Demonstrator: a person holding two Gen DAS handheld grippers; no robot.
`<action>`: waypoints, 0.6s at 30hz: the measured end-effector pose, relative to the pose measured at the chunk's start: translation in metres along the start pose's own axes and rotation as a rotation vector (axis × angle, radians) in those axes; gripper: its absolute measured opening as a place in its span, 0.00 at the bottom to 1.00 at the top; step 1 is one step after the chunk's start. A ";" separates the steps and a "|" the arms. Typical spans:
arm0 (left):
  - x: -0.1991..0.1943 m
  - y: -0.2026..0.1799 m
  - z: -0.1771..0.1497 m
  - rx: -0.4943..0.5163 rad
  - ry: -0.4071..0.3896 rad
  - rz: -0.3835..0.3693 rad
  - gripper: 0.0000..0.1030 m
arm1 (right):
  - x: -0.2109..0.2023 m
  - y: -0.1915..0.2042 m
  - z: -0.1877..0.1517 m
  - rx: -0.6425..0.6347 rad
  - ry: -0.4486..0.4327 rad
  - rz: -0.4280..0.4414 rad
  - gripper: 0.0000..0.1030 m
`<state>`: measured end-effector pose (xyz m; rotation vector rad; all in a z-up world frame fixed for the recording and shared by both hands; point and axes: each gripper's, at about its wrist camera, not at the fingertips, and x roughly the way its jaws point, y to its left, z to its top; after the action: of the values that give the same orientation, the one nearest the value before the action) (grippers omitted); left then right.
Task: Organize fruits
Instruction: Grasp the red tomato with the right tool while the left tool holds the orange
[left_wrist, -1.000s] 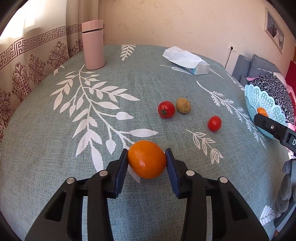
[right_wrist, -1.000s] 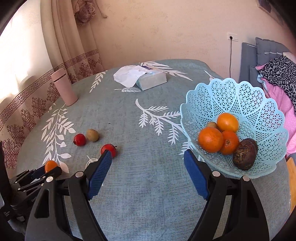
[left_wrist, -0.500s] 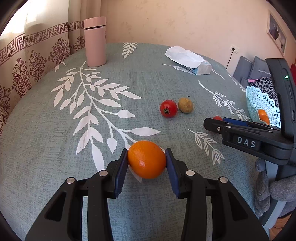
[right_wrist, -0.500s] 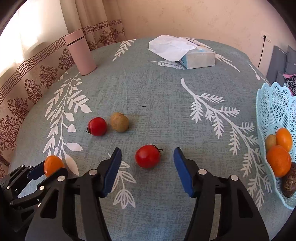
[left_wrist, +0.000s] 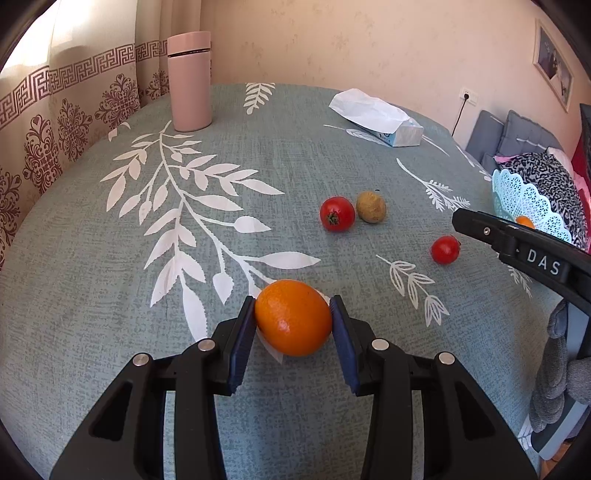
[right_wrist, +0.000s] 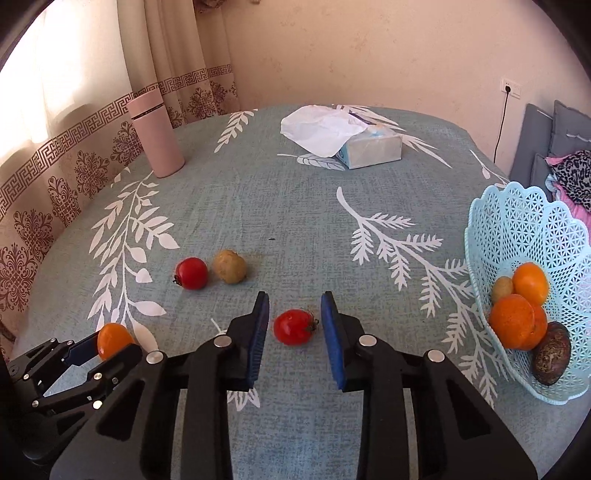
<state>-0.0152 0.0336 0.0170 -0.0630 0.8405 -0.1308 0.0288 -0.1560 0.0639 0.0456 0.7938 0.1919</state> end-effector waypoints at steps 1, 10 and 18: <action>0.000 0.000 0.000 0.000 0.000 0.000 0.40 | -0.004 -0.002 0.001 0.006 -0.010 -0.001 0.29; 0.001 -0.001 -0.001 0.004 0.002 0.000 0.40 | -0.041 -0.047 0.004 0.102 -0.089 -0.058 0.29; 0.002 -0.002 0.000 0.006 0.002 0.001 0.40 | -0.064 -0.103 -0.001 0.220 -0.128 -0.143 0.29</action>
<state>-0.0147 0.0317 0.0157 -0.0563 0.8423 -0.1324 0.0007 -0.2693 0.0968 0.2061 0.6845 -0.0341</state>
